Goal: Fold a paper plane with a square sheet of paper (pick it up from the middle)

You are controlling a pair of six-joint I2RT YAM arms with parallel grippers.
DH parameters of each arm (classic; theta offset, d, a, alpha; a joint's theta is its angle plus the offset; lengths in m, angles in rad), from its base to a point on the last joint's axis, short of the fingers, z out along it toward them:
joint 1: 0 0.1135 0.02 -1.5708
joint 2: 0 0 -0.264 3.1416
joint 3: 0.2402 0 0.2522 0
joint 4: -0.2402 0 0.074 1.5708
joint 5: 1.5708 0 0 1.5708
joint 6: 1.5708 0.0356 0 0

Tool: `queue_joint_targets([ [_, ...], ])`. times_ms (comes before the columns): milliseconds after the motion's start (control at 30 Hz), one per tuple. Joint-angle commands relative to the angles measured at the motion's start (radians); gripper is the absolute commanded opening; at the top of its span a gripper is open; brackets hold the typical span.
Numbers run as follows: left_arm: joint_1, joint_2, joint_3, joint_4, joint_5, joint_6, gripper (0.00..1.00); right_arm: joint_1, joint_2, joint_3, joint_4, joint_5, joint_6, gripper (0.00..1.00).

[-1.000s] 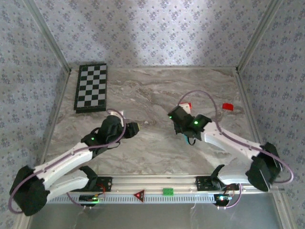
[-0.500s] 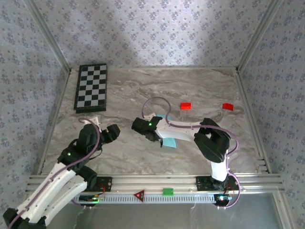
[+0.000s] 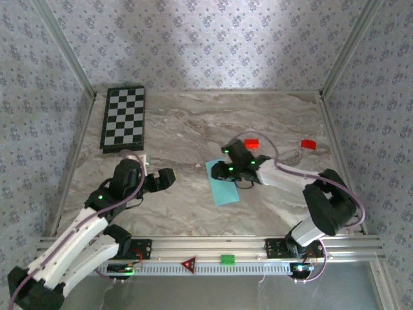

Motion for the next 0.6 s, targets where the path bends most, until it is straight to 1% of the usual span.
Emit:
queue_joint_targets([
  [0, 0.005, 0.096, -0.013, 0.176, 0.194, -0.018, 0.88, -0.119, -0.072, -0.148, 0.162, -0.188, 0.079, 0.26],
  [67, 0.0, 0.172, -0.01, 0.219, 0.222, -0.046, 0.82, -0.192, -0.095, -0.196, 0.169, -0.244, 0.074, 0.21],
  [167, -0.033, 0.272, 0.009, 0.259, 0.211, -0.071, 0.82, -0.253, -0.101, -0.214, 0.145, -0.293, 0.038, 0.15],
  [200, -0.052, 0.303, 0.018, 0.271, 0.198, -0.076, 0.82, -0.262, -0.095, -0.214, 0.144, -0.3, 0.029, 0.14],
  [400, -0.157, 0.481, 0.081, 0.329, 0.135, -0.114, 0.79, -0.263, -0.008, -0.197, 0.199, -0.362, 0.033, 0.11],
  [567, -0.193, 0.589, 0.114, 0.38, 0.128, -0.144, 0.79, -0.258, 0.079, -0.171, 0.21, -0.36, 0.043, 0.1],
])
